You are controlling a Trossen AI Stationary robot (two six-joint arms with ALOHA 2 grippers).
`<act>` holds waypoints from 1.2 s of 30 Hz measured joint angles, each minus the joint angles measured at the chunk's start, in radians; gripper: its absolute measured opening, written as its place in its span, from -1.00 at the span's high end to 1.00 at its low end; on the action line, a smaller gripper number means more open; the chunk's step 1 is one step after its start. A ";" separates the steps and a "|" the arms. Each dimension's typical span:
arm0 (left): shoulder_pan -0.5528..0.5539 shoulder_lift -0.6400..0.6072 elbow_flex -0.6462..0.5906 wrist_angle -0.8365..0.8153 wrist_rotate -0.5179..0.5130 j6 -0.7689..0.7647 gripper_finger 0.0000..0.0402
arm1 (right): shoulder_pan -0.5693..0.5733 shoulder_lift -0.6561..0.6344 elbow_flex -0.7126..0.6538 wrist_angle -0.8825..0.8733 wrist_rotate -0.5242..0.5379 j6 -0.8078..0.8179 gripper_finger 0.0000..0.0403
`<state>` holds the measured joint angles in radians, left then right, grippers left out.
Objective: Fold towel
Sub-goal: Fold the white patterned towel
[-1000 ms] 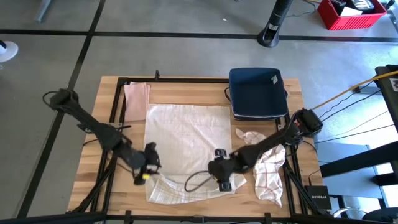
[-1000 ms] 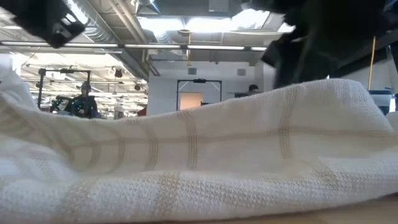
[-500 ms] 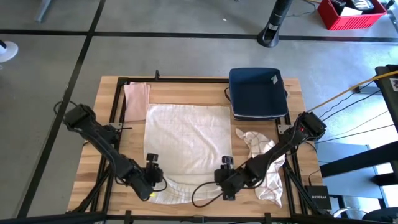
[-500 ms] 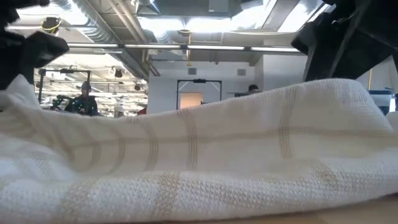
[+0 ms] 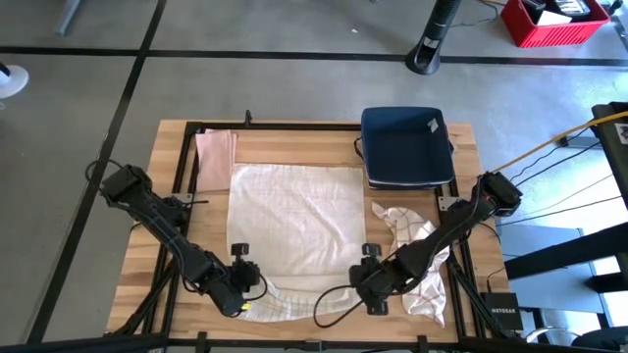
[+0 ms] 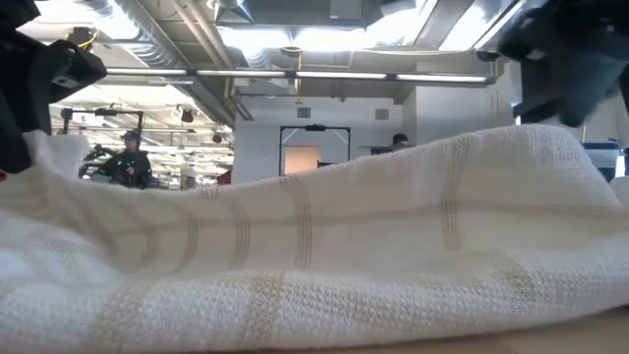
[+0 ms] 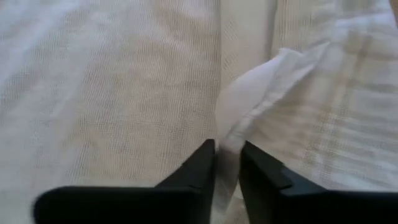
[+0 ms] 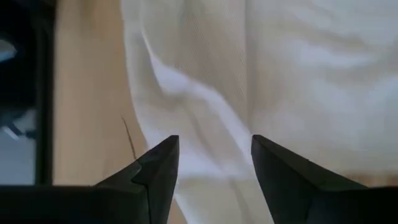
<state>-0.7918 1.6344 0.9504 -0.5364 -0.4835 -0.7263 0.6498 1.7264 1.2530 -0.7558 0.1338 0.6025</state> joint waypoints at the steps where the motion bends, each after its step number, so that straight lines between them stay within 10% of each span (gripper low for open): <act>1: 0.000 0.000 0.000 0.000 0.001 -0.002 0.80 | 0.005 -0.006 -0.001 -0.040 -0.005 0.007 -0.01; 14: -0.001 0.000 0.000 -0.002 0.038 -0.049 0.97 | 0.000 -0.159 -0.148 -0.129 0.044 0.096 0.10; 22: -0.001 0.000 0.000 -0.002 0.045 -0.056 0.99 | -0.016 -0.370 -0.443 0.197 0.036 0.384 0.24; 36: -0.001 0.000 0.000 0.001 0.053 -0.058 0.97 | -0.016 -0.357 -0.579 0.385 0.009 0.624 0.25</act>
<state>-0.7929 1.6348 0.9504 -0.5350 -0.4301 -0.7845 0.6342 1.3695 0.6743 -0.3706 0.1426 1.2268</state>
